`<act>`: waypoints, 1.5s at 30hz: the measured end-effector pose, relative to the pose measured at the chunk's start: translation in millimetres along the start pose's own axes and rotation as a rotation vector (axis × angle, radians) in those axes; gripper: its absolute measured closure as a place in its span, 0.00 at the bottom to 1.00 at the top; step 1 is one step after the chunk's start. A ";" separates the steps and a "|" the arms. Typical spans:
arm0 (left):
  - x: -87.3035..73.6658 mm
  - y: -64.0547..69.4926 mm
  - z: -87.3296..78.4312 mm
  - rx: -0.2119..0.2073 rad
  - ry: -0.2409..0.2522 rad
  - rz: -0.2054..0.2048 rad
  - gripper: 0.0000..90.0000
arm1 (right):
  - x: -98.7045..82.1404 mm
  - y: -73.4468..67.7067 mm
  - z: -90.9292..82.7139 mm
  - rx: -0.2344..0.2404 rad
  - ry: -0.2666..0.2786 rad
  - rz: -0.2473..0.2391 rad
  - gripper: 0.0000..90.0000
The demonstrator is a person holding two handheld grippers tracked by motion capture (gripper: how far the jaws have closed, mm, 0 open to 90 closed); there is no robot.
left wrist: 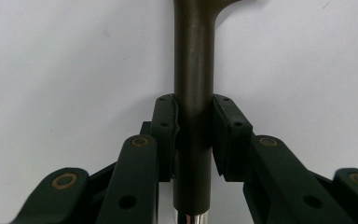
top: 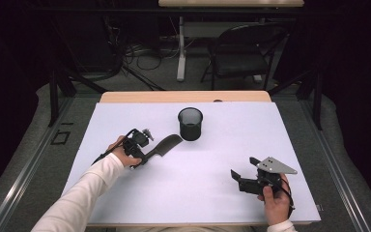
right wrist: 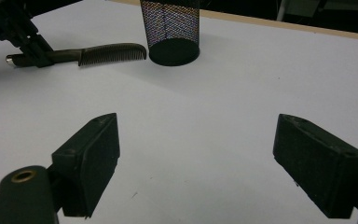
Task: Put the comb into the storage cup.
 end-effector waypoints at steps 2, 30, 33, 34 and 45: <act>0.0 0.0 -0.2 0.003 -0.003 -0.002 0.81 | 0.0 0.1 0.0 0.000 0.000 -0.002 0.16; -0.5 -3.5 -6.9 0.000 0.021 -0.037 0.81 | -0.2 0.0 0.0 -0.001 -0.002 0.000 0.16; -0.8 -3.9 -9.2 -0.001 0.033 -0.039 0.81 | -0.2 0.1 0.0 -0.001 -0.002 -0.001 0.16; -0.8 -4.0 -10.6 -0.003 0.036 -0.040 0.81 | -0.2 0.0 0.0 -0.001 -0.002 0.000 0.16; -4.8 -7.9 -24.6 0.008 0.089 -0.107 0.81 | -0.4 0.0 0.4 -0.002 -0.004 -0.003 0.16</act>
Point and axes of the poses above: each handheld gripper's, and its own axes: z roughly forward along the jaws, x roughly out of its top, y roughly to its right, the point moved 3 cm from there along z, roughly forward along the jaws, and after that the axes turned 9 degrees about y, right-handed, at the moved point
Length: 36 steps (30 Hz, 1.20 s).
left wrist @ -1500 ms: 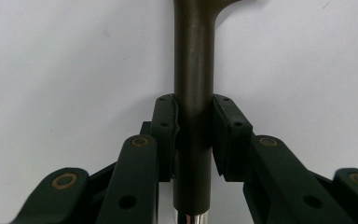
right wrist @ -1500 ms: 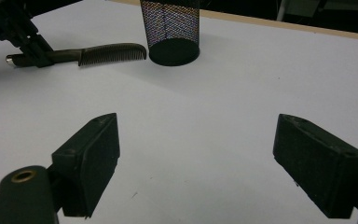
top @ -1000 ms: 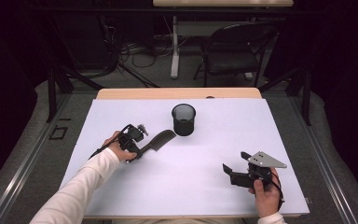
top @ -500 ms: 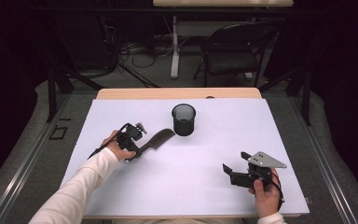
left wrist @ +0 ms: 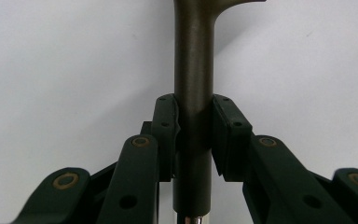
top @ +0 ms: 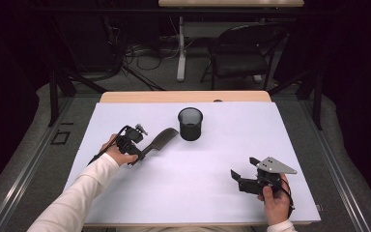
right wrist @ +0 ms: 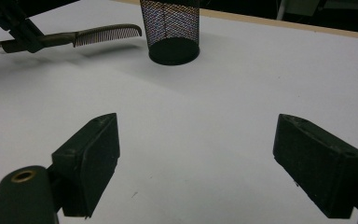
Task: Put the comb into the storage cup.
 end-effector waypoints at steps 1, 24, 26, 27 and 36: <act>-0.2 -0.6 -1.3 -0.003 0.006 -0.008 0.81 | 0.0 -0.1 0.0 0.000 0.000 0.000 0.16; 0.5 -6.9 -34.4 0.016 0.223 -0.079 0.81 | -0.7 -0.2 1.6 -0.001 0.005 0.003 0.16; 0.3 -6.2 -37.6 0.023 0.246 -0.077 0.81 | -0.7 -0.3 1.3 0.001 -0.001 0.005 0.16; 0.1 -5.7 -39.5 0.021 0.265 -0.077 0.81 | -0.7 -0.3 1.2 -0.001 -0.001 0.004 0.16; 0.7 4.0 -50.8 0.042 0.350 -0.051 0.81 | -0.9 -0.3 1.4 -0.001 -0.002 0.005 0.16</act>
Point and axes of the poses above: each handheld gripper's, and its own axes: z roughly forward along the jaws, x roughly out of its top, y roughly to its right, the point moved 3 cm from there along z, roughly forward along the jaws, and after that the axes turned 9 degrees about y, right-handed, at the moved point
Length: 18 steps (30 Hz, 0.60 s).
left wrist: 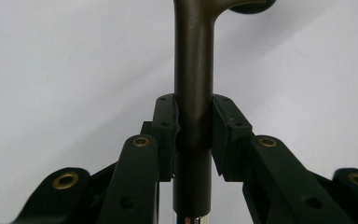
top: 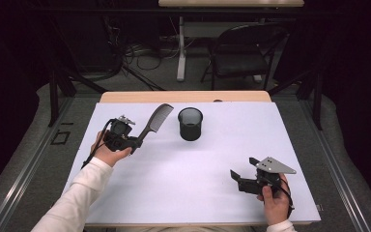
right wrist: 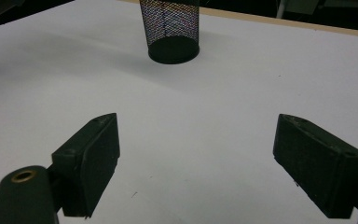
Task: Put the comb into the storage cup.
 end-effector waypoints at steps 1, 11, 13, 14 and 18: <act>0.3 1.0 -0.7 -0.004 0.008 0.000 0.81 | 0.0 0.0 0.0 0.000 0.000 0.000 0.16; 1.7 10.2 -5.8 -0.018 0.080 0.004 0.81 | 0.0 0.4 -0.8 -0.007 0.001 0.005 0.16; 2.3 13.1 -6.7 -0.021 0.093 0.010 0.81 | -0.1 0.4 -0.5 -0.009 0.001 0.005 0.16; 2.7 14.9 -6.6 -0.017 0.107 0.010 0.81 | -0.2 0.3 -0.1 -0.009 0.004 0.003 0.16; 4.6 21.9 -8.8 -0.018 0.137 0.027 0.81 | -0.1 -0.2 0.0 -0.010 -0.001 -0.002 0.16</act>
Point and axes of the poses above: each handheld gripper's, and its own axes: z roughly forward along the jaws, x roughly out of its top, y roughly to its right, the point moved 3 cm from there along z, roughly forward along the jaws, and after that the axes turned 9 degrees about y, right-handed, at the moved point
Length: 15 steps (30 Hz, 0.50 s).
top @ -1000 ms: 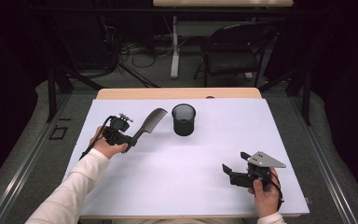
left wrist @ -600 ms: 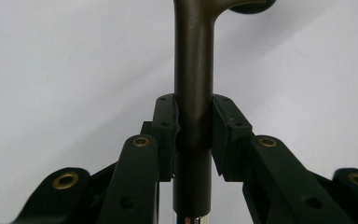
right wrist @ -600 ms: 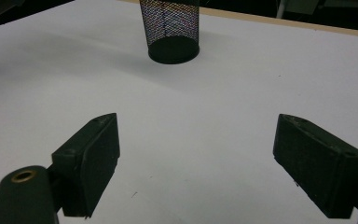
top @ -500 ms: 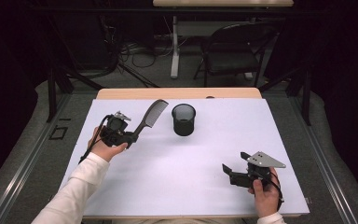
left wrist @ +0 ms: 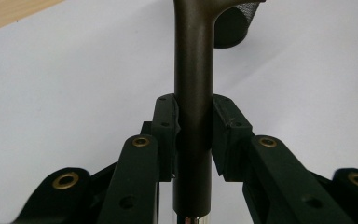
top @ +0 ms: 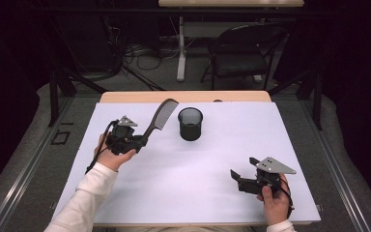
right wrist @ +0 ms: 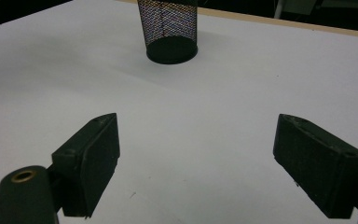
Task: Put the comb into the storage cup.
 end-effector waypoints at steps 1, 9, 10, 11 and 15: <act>0.8 2.0 -0.4 -0.003 0.014 -0.002 0.81 | -0.2 -0.2 0.1 0.000 -0.002 0.001 0.16; 6.4 13.4 -2.4 -0.023 0.074 0.005 0.81 | -0.7 -1.0 1.1 0.003 -0.007 0.000 0.16; 6.8 14.4 -3.0 -0.025 0.081 0.004 0.81 | -0.7 -0.6 1.1 0.002 -0.006 -0.001 0.16; 7.0 15.4 -3.7 -0.026 0.086 0.003 0.81 | -0.8 -0.2 1.0 0.001 -0.005 -0.001 0.16; 9.3 18.5 -4.9 -0.033 0.113 -0.007 0.81 | -0.7 0.3 0.8 0.000 -0.005 -0.001 0.16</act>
Point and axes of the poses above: each handheld gripper's, and its own axes: z roughly forward along the jaws, x roughly out of its top, y roughly to its right, the point moved 3 cm from there along z, roughly forward along the jaws, and after that the axes turned 9 degrees about y, right-handed, at the moved point
